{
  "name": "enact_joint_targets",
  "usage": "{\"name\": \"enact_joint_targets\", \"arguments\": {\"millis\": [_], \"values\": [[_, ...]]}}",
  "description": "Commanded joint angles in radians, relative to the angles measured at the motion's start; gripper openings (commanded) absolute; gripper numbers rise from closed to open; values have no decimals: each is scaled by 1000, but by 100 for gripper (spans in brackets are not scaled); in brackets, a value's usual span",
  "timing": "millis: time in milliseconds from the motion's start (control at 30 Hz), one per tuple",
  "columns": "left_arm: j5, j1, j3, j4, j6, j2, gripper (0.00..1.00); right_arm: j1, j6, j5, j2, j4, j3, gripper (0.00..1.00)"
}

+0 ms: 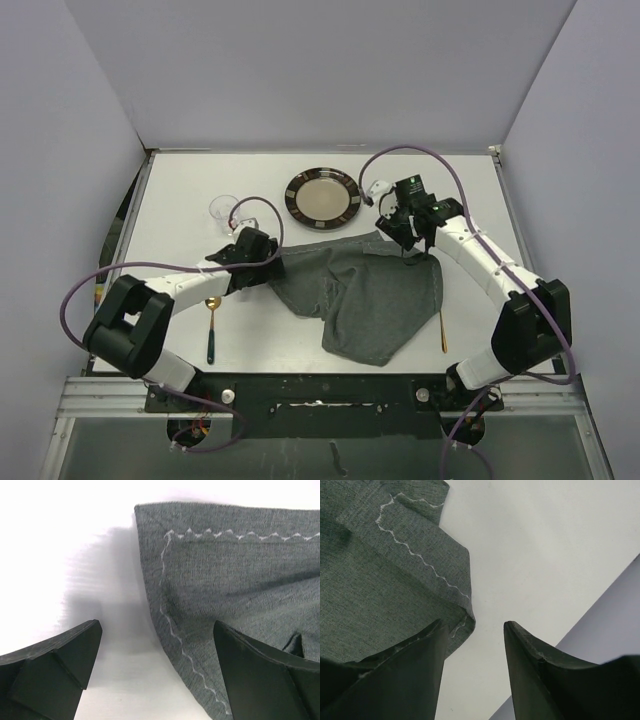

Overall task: Set the dinner table for one person
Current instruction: Flatten out the napkin at the center of the board.

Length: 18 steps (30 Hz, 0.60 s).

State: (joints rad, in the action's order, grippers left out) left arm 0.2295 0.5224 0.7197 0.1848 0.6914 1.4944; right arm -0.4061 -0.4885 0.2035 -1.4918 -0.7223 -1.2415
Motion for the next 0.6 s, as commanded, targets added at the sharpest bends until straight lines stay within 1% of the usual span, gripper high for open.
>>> {"name": "enact_joint_targets", "arguments": {"millis": [0,100,267,433,567], "values": [[-36,-17,81,-107,-43,83,97,3,-20,-77,-61,27,-19,49],[-58,-25,125,-147,-57,158,97,-12,0,-147,-103,17,-15,49],[-77,-32,148,-210,-62,232,95,-50,-15,-163,-176,102,30,50],[-76,-35,152,-217,-72,234,93,-88,-25,-169,-237,126,-2,48],[-78,-38,142,-216,-80,222,92,-91,-34,-175,-264,140,-9,48]]}}
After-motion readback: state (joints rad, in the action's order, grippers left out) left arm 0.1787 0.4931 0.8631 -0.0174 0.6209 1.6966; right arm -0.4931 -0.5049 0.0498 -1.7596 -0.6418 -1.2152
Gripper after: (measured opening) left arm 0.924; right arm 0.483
